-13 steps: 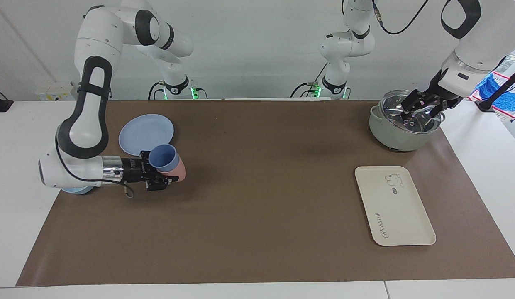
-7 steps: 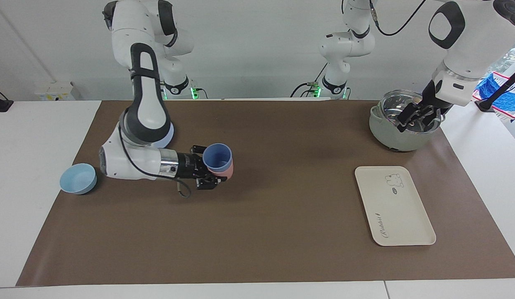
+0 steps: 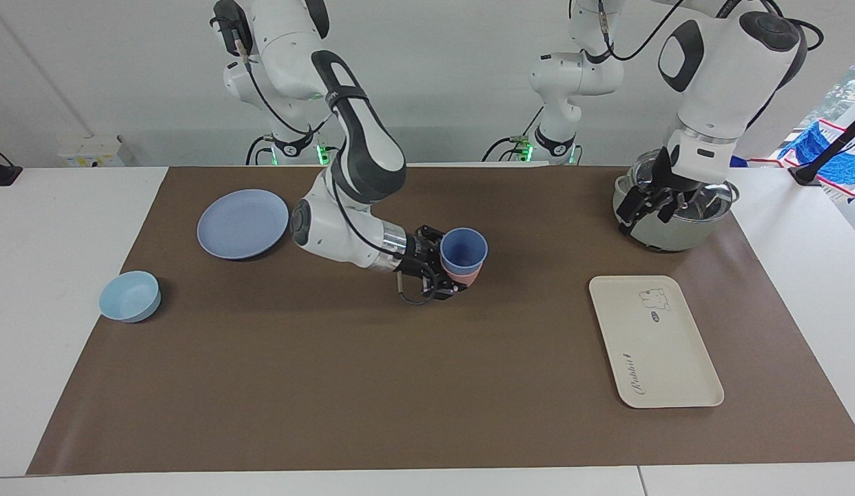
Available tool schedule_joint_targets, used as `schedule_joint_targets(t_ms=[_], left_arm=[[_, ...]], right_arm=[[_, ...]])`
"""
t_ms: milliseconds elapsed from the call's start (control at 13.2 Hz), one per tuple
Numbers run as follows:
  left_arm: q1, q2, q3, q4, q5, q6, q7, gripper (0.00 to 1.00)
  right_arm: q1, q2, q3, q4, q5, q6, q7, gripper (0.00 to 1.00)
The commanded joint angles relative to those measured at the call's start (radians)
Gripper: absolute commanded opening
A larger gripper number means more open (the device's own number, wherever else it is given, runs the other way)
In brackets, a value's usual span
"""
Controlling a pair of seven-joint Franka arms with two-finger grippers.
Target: Place cup on tray
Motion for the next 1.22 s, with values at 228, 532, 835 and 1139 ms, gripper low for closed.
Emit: schedule_joint_targets(t_ms=[228,532,835,1139], left_arm=[[-0.195,-0.015,0.005,-0.085,-0.028,0.132,-0.229,1.0],[-0.258,-0.01,0.005,-0.102,-0.029,0.143,-0.281,1.0],[-0.275,-0.018,0.005,-0.136,-0.029,0.152,-0.283,1.0],[-0.286,-0.001,0.005,-0.14,-0.029,0.158,-0.335,0.25]], right_arm=[[0.139,-0.046,-0.004,-0.07,0.025,0.244,0.088,0.0],[0.142,-0.045,-0.006,-0.07,0.039,0.256,0.091,0.0],[0.142,-0.045,-0.006,-0.07,0.04,0.256,0.091,0.0],[0.142,-0.045,-0.006,-0.07,0.04,0.26,0.091,0.0]])
